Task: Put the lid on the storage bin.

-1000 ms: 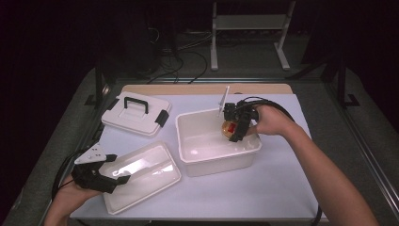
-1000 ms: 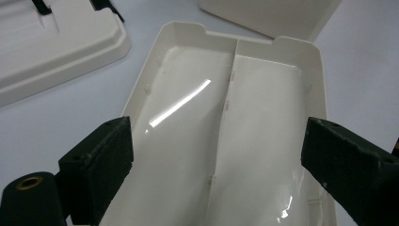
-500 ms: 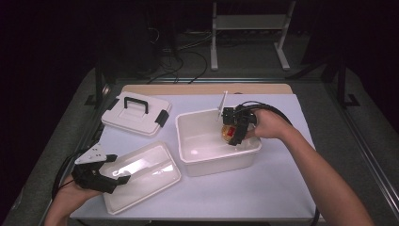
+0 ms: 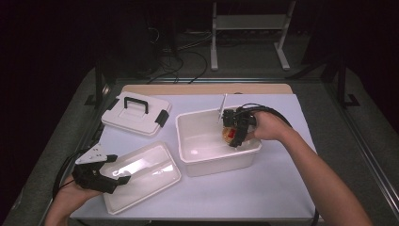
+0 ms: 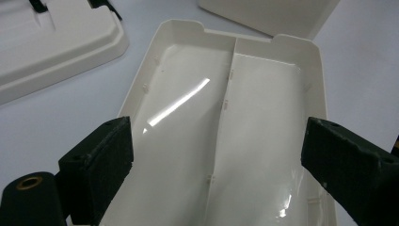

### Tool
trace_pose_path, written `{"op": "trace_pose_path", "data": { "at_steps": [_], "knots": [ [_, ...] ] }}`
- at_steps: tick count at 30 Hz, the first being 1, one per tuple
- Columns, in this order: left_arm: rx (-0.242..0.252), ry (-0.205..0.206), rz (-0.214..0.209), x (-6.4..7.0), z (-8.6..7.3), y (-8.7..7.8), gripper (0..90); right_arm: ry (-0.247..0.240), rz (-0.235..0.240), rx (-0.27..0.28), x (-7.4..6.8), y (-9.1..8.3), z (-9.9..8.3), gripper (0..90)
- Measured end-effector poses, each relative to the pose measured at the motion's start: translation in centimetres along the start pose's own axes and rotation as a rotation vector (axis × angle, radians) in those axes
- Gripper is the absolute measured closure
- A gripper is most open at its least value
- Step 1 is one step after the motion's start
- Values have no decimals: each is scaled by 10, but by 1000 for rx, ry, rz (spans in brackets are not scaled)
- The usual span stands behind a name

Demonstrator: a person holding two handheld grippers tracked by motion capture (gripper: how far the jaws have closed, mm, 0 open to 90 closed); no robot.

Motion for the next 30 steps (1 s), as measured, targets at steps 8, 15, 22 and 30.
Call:
{"op": "trace_pose_path", "data": {
  "at_steps": [8,15,22,30],
  "knots": [
    [-1,0,-2,0,-1,0,94,-2,-3,2,0,0,1,200],
    [-1,1,-4,0,0,0,94,-4,-1,0,-1,0,1,198],
    [-1,0,-3,0,0,0,93,-6,-2,1,-1,0,2,198],
    [2,-1,-2,1,0,0,93,3,-11,42,0,-11,5,216]
  ]
}}
Point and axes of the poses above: each handheld gripper's, and its own axes: y roughly forward along the jaws, z roughly out of its top, x roughly to its right, the point moved 9 cm from there along y, roughly forward along the jaws, and after that the axes turned 8 degrees about x, right-handed, at the moved point
